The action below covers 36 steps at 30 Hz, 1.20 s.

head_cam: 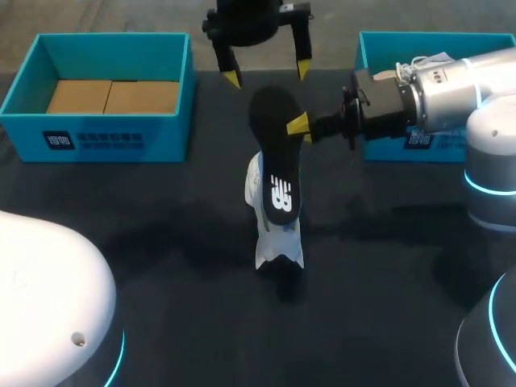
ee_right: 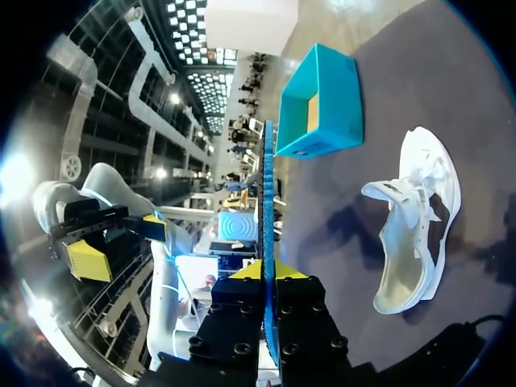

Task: Take the shoe out of the shoebox, open the shoe tongue, remove and reinsert the insole, then place the shoe into the shoebox

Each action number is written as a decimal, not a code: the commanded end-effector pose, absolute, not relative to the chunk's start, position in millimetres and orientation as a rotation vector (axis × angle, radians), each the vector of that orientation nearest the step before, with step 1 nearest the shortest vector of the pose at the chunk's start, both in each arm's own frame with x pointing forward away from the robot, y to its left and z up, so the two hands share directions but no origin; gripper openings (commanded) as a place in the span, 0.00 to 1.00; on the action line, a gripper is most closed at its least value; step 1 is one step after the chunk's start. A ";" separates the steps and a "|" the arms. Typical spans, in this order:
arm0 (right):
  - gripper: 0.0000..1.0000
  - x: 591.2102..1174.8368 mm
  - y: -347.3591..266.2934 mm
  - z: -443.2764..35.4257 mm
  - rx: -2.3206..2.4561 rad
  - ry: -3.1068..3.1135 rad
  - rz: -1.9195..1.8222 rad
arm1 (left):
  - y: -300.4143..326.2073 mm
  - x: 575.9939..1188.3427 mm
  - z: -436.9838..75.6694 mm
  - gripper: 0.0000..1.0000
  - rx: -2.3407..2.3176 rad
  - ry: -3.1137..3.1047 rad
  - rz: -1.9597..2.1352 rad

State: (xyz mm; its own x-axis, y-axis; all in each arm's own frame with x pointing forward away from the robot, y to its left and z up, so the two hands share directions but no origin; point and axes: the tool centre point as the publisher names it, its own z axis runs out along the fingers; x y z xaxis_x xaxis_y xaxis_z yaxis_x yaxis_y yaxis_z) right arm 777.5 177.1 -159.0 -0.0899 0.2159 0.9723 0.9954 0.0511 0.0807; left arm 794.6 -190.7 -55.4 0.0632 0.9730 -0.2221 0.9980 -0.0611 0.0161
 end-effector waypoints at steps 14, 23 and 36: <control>0.00 781.8 169.9 -143.1 -1.310 -1.480 -1.132 | -164.3 778.8 -61.2 1.00 1.843 1.736 -0.596; 0.00 783.4 162.3 -134.6 -1.328 -1.498 -1.121 | -158.9 773.8 -66.9 1.00 1.689 1.619 -0.715; 0.00 783.8 157.7 -131.0 -1.334 -1.493 -1.127 | -147.8 772.5 -74.0 1.00 1.454 1.439 -0.870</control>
State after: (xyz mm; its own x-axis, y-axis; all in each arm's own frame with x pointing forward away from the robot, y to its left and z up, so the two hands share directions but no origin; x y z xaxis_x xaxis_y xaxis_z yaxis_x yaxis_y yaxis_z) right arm 785.7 158.4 -131.7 -0.1017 0.2673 0.9582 0.9947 0.0416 0.0940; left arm 778.9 -152.3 -65.9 0.0428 0.6763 -0.7353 0.9937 0.0474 0.1014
